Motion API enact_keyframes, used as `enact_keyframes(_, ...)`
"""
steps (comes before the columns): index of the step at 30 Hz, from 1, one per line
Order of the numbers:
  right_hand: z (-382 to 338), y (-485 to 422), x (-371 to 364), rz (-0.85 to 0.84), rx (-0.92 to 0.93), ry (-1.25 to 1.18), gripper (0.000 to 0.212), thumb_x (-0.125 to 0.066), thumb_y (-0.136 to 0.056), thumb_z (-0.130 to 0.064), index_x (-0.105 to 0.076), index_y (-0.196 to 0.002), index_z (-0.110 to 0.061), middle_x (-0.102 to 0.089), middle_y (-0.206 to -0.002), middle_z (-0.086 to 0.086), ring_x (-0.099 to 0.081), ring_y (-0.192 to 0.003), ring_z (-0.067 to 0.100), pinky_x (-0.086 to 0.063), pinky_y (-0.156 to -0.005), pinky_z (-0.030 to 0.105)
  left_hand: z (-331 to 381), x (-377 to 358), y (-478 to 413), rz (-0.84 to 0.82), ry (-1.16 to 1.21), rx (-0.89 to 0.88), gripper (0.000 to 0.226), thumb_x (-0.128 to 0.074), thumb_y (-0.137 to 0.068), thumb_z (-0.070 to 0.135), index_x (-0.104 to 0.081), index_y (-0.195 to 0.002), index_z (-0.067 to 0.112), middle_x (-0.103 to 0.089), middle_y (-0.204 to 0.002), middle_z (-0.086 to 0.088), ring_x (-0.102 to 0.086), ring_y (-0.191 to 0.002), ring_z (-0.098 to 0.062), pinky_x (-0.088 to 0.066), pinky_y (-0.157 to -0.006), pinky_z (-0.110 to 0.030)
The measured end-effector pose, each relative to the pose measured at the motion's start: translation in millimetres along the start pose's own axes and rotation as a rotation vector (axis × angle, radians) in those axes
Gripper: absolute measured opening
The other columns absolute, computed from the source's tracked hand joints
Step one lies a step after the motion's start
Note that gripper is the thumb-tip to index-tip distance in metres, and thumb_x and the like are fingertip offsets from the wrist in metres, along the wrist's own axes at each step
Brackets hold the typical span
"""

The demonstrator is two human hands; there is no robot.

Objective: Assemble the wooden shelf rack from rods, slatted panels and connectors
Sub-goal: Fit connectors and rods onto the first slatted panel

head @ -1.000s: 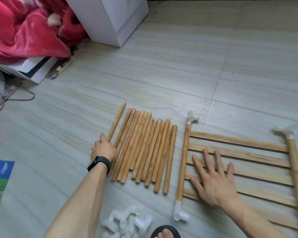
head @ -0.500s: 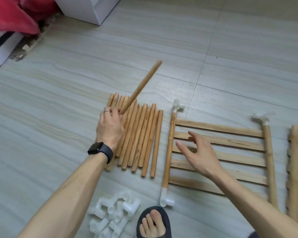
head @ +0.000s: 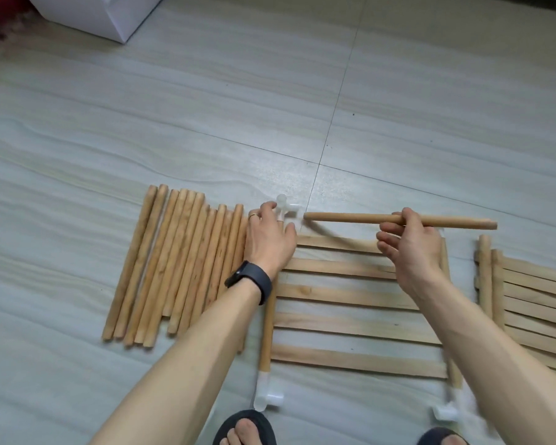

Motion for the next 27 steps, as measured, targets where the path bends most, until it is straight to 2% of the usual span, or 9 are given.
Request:
enact_keyframes(3,7.3,-7.9,3.3,0.013,-0.020,0.003,0.018,-0.052,-0.096,-0.022,-0.059,-0.083,-0.011,-0.055,-0.058,0.003,-0.053,-0.044,0.014,-0.044,-0.042,0.022,-5.2,-3.2,-15.2,-0.069,-0.064,0.088,0.052,-0.056,-0.098,0.027,-0.040,-0.145,0.010,-0.051,-0.134,-0.021,-0.050,-0.123,-0.035,-0.044,-0.101,-0.040)
enact_keyframes(6,23.2,-8.5,9.1,0.035,-0.042,0.060,0.021,-0.052,-0.098,-0.023,-0.059,-0.082,-0.011,-0.056,-0.051,-0.001,-0.053,-0.043,0.013,-0.041,-0.040,0.022,-11.0,-5.9,-19.8,-0.071,-0.262,0.046,0.037,-0.049,-0.103,0.032,-0.052,-0.130,0.006,-0.063,-0.120,-0.018,-0.057,-0.113,-0.037,-0.046,-0.090,-0.042)
enact_keyframes(10,41.9,-1.8,28.9,0.140,-0.144,-0.034,0.024,-0.051,-0.101,-0.027,-0.056,-0.080,-0.015,-0.052,-0.045,-0.004,-0.048,-0.039,0.011,-0.037,-0.041,0.020,3.9,-13.2,-32.9,-0.003,-0.390,0.014,0.033,-0.048,-0.103,0.027,-0.054,-0.128,0.005,-0.058,-0.126,-0.020,-0.056,-0.117,-0.039,-0.043,-0.091,-0.044)
enact_keyframes(13,45.1,4.1,45.2,0.177,-0.214,-0.102,0.028,-0.050,-0.103,-0.029,-0.053,-0.078,-0.017,-0.048,-0.044,-0.006,-0.045,-0.038,0.010,-0.036,-0.042,0.020,21.0,-11.9,-63.2,0.029,-0.336,0.038,0.033,-0.051,-0.103,0.028,-0.055,-0.129,0.009,-0.060,-0.126,-0.017,-0.059,-0.113,-0.038,-0.043,-0.083,-0.040)
enact_keyframes(18,38.6,16.5,63.4,0.152,-0.199,-0.048,0.027,-0.050,-0.104,-0.029,-0.058,-0.082,-0.016,-0.049,-0.047,-0.005,-0.046,-0.041,0.010,-0.038,-0.044,0.024,36.4,1.2,-84.4,-0.024,0.020,0.112,0.045,-0.058,-0.099,0.040,-0.055,-0.136,0.016,-0.061,-0.130,-0.007,-0.058,-0.116,-0.023,-0.043,-0.090,-0.027)
enact_keyframes(20,43.2,25.8,66.8,0.130,-0.181,-0.017,0.027,-0.050,-0.103,-0.029,-0.059,-0.081,-0.016,-0.048,-0.047,-0.005,-0.045,-0.042,0.011,-0.037,-0.043,0.024,33.0,8.0,-60.6,-0.039,0.081,0.046,0.044,-0.061,-0.097,0.038,-0.055,-0.135,0.017,-0.060,-0.130,-0.004,-0.059,-0.113,-0.019,-0.042,-0.088,-0.025)
enact_keyframes(23,68.1,46.6,71.3,0.149,-0.153,0.077,0.027,-0.050,-0.100,-0.029,-0.062,-0.082,-0.013,-0.047,-0.045,-0.005,-0.044,-0.043,0.013,-0.036,-0.043,0.027,7.4,18.5,0.2,-0.033,0.074,-0.039,0.038,-0.062,-0.096,0.030,-0.057,-0.132,0.019,-0.060,-0.127,0.000,-0.061,-0.109,-0.018,-0.048,-0.093,-0.032)
enact_keyframes(27,111.7,82.7,74.1,0.247,-0.170,0.061,0.024,-0.050,-0.097,-0.027,-0.062,-0.082,-0.012,-0.045,-0.043,-0.005,-0.042,-0.039,0.011,-0.036,-0.039,0.024,-37.7,30.2,84.8,-0.097,0.005,0.002,0.039,-0.063,-0.094,0.038,-0.055,-0.130,0.028,-0.056,-0.123,0.007,-0.058,-0.109,-0.015,-0.051,-0.094,-0.037)
Point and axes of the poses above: each hand's wrist, its own y-axis away from the middle knuckle, its own x-axis out of the back of the hand, z = x × y, the point moved 2 cm from there along -y, towards the middle knuckle
